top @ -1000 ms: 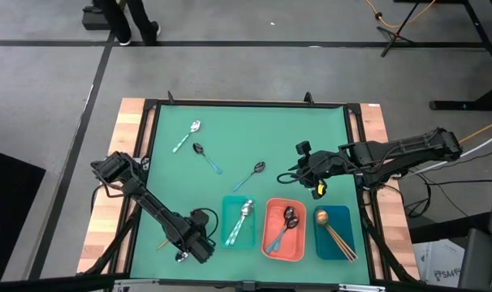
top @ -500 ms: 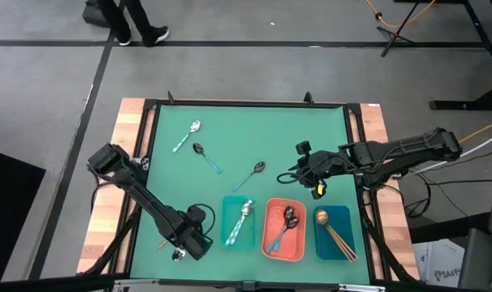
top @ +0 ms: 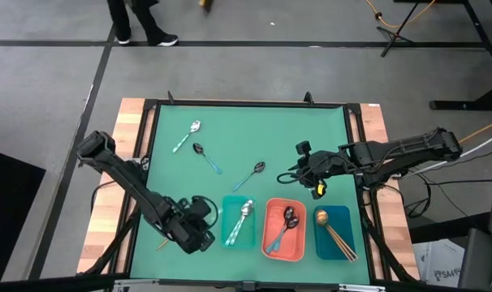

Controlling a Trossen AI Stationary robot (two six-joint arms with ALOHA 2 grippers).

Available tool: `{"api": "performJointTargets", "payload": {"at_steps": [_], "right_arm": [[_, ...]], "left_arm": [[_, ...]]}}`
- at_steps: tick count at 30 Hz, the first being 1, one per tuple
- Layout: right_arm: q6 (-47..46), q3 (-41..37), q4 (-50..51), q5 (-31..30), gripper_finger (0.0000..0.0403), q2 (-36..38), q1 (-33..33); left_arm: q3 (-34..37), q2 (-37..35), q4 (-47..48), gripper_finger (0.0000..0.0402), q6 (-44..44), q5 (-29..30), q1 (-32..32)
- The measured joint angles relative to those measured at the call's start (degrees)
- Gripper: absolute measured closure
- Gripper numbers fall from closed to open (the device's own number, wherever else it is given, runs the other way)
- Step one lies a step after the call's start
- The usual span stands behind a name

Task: Sort silverware by color (type)
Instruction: Put the light blue spoon into the light blue bin

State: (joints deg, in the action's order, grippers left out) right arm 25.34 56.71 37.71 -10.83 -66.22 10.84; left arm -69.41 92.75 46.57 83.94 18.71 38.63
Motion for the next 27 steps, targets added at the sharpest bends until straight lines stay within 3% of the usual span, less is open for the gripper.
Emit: {"api": "performJointTargets", "payload": {"at_steps": [6,18,22,27], "right_arm": [[0.0,0.0,-0.12,0.0,0.0315,0.0,0.0],[0.0,0.0,-0.22,0.0,0.0315,0.0,0.02],[0.0,0.0,-0.31,0.0,0.0315,0.0,0.02],[0.0,0.0,-0.33,0.0,0.0315,0.0,0.01]], "left_arm": [[-0.02,-0.83,-10.3,0.0384,-24.46,6.46,-3.1],[-0.07,-0.83,-26.77,0.0381,-84.57,6.78,-9.96],[-0.07,-0.83,-31.11,0.0381,-99.27,2.41,-11.78],[-0.11,0.0,-34.36,0.038,-107.38,-6.67,-13.77]]}}
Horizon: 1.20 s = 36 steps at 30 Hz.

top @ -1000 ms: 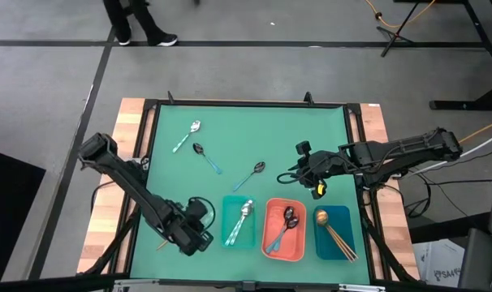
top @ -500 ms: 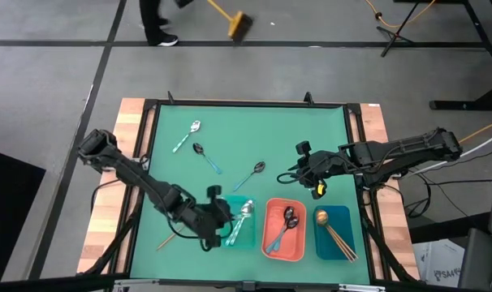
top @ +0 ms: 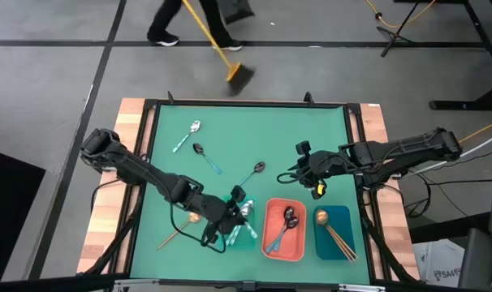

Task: Sort silverware by color (type)
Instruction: Put the light blue spoon into the light blue bin

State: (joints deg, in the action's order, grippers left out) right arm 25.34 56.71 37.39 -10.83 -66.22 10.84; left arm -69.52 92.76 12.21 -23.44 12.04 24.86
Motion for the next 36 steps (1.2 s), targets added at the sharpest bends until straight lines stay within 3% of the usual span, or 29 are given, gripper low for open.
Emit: {"api": "performJointTargets", "payload": {"at_steps": [10,19,30,36], "right_arm": [[-1.21,-0.02,-0.38,-0.04,0.0315,0.0,-0.01],[-1.29,-0.02,-0.48,-0.02,0.0315,0.0,0.01],[-1.29,-0.02,-0.54,-0.02,0.0315,0.0,0.0],[-1.29,-0.02,-0.47,-0.02,0.0315,0.0,-0.01]], "left_arm": [[0.0,3.71,-0.51,0.038,-19.48,-13.99,-2.61],[-0.02,8.37,-1.91,0.038,-26.91,-25.53,-6.67],[0.02,12.86,-2.43,0.0379,-29.62,-26.52,-9.85],[0.02,13.76,-2.31,0.0377,-25.2,-26.28,-9.84]]}}
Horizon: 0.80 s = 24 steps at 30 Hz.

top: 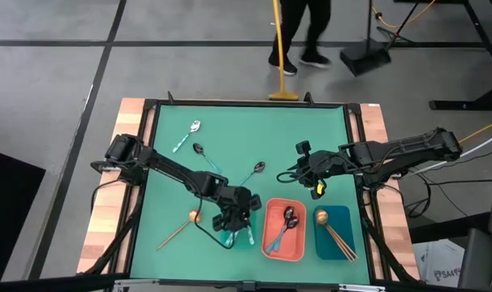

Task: Sort silverware by color (type)
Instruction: Put the light blue spoon into the light blue bin, then put the blue spoon into the orange bin

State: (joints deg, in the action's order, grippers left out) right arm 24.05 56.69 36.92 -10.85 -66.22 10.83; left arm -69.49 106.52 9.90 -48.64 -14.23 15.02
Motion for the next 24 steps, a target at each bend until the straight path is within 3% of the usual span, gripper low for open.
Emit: {"api": "performJointTargets", "payload": {"at_steps": [11,24], "right_arm": [[0.0,0.0,0.01,0.0,0.0315,0.0,0.0],[0.02,0.0,0.01,0.0,0.0315,0.0,0.01]], "left_arm": [[0.0,-0.09,-0.29,0.0348,3.52,0.17,0.0],[0.0,-0.09,-0.33,0.0357,3.52,0.19,0.07]]}}
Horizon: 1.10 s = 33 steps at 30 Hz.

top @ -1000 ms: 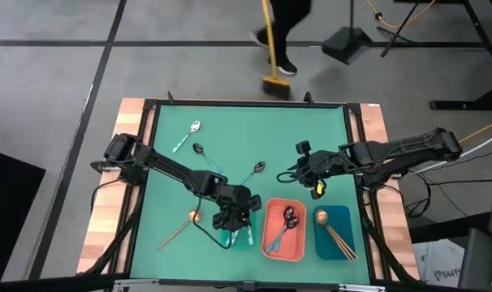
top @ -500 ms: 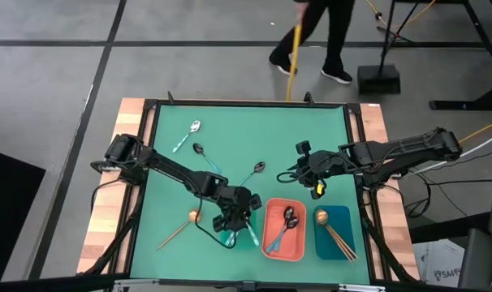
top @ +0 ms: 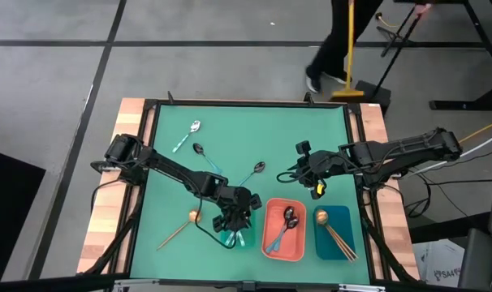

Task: Sort silverware by color (type)
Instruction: Put the blue spoon into the orange bin

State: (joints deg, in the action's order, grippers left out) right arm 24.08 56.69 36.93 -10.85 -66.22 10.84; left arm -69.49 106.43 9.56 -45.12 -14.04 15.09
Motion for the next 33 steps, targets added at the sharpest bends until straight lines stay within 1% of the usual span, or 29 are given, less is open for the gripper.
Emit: {"api": "performJointTargets", "payload": {"at_steps": [8,15,20,27,30,33], "right_arm": [[0.0,0.0,0.0,0.0,0.0315,0.0,0.0],[0.0,0.0,0.0,0.0,0.0315,0.0,0.01],[0.0,0.0,0.0,0.0,0.0315,0.0,-0.01],[0.0,0.0,0.0,0.0,0.0315,0.0,0.01],[0.0,0.0,0.0,0.0,0.0315,0.0,-0.01],[0.0,0.0,0.0,0.0,0.0315,0.0,0.0]], "left_arm": [[0.0,0.0,0.0,0.036,0.33,0.02,0.09],[0.0,-0.02,-0.23,0.036,7.67,0.45,0.08],[0.0,-0.04,-2.91,0.036,8.69,6.16,0.09],[0.0,-0.07,-14.18,0.036,9.07,12.17,-0.06],[0.0,-0.09,-18.65,0.036,9.27,16.42,-0.08],[0.0,-0.09,-22.01,0.036,12.37,21.97,-0.4]]}}
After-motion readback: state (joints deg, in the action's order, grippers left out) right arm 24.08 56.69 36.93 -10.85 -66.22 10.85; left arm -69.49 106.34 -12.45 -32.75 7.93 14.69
